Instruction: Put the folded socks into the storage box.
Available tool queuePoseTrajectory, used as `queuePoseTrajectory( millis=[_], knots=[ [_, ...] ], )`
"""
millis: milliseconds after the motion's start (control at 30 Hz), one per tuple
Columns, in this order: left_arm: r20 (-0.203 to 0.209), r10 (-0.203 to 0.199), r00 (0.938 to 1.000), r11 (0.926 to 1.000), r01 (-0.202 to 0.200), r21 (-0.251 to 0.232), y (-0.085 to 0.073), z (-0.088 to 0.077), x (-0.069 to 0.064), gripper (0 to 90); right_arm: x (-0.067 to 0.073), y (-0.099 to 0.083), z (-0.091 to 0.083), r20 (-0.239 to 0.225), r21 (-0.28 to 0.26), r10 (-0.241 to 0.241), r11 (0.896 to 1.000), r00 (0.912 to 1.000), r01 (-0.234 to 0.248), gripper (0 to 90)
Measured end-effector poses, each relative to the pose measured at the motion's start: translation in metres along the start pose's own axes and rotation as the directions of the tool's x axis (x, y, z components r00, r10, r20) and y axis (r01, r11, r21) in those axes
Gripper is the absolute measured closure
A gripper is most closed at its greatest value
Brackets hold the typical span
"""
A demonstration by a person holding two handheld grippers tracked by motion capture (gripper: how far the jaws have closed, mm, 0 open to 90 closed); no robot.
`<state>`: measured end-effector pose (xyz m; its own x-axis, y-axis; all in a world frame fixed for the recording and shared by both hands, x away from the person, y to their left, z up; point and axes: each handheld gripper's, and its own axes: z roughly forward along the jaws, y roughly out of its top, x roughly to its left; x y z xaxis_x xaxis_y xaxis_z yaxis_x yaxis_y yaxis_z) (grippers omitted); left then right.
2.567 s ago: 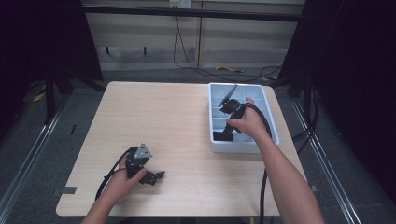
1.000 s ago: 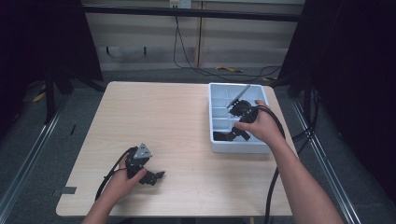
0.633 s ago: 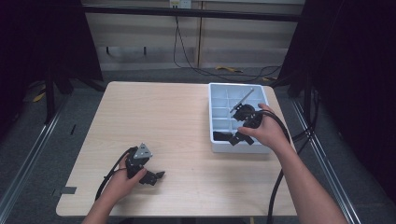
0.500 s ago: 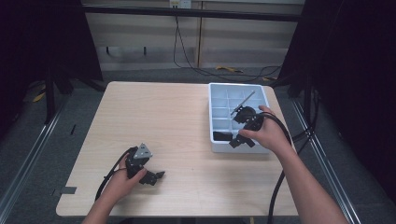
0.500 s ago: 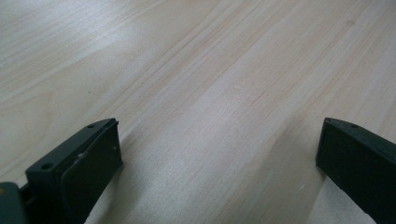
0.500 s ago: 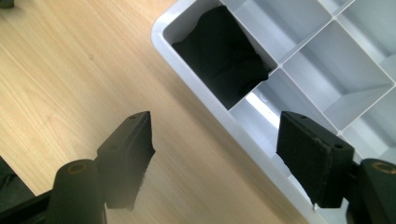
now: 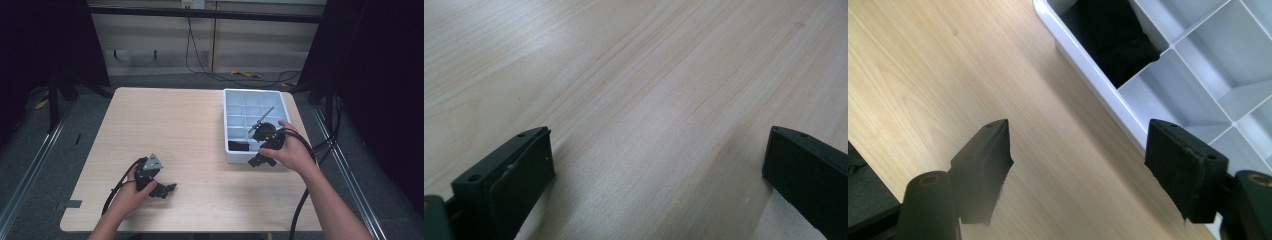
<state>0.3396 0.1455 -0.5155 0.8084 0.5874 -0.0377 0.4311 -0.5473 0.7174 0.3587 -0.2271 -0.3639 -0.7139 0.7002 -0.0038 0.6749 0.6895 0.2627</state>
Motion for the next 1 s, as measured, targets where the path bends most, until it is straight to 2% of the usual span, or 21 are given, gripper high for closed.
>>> queuePoseTrajectory(
  millis=[33, 67, 300, 1000],
  knots=[
    [-0.002, -0.001, 1.0000, 1.0000, 0.001, -0.001, 0.000, 0.000, 0.000, 0.0, 0.001, -0.001, 0.000, -0.007, 0.002, 0.012, 1.000, 0.9999, -0.012, 25.6],
    [-0.002, -0.001, 1.0000, 1.0000, 0.001, -0.001, 0.000, 0.000, 0.000, 0.0, 0.001, -0.003, 0.000, -0.005, -0.007, 0.001, 1.000, 1.0000, -0.001, 25.6],
    [-0.003, 0.010, 0.9999, 0.9999, -0.010, 0.006, 0.000, 0.000, 0.000, 0.0, 0.004, -0.013, 0.005, -0.001, -0.014, 0.006, 1.000, 1.0000, -0.006, 25.2],
    [-0.003, 0.010, 0.9999, 0.9999, -0.010, 0.006, 0.000, 0.000, 0.000, 0.0, 0.001, -0.043, 0.019, 0.015, -0.042, 0.035, 0.999, 0.9993, -0.034, 24.4]
  ],
)
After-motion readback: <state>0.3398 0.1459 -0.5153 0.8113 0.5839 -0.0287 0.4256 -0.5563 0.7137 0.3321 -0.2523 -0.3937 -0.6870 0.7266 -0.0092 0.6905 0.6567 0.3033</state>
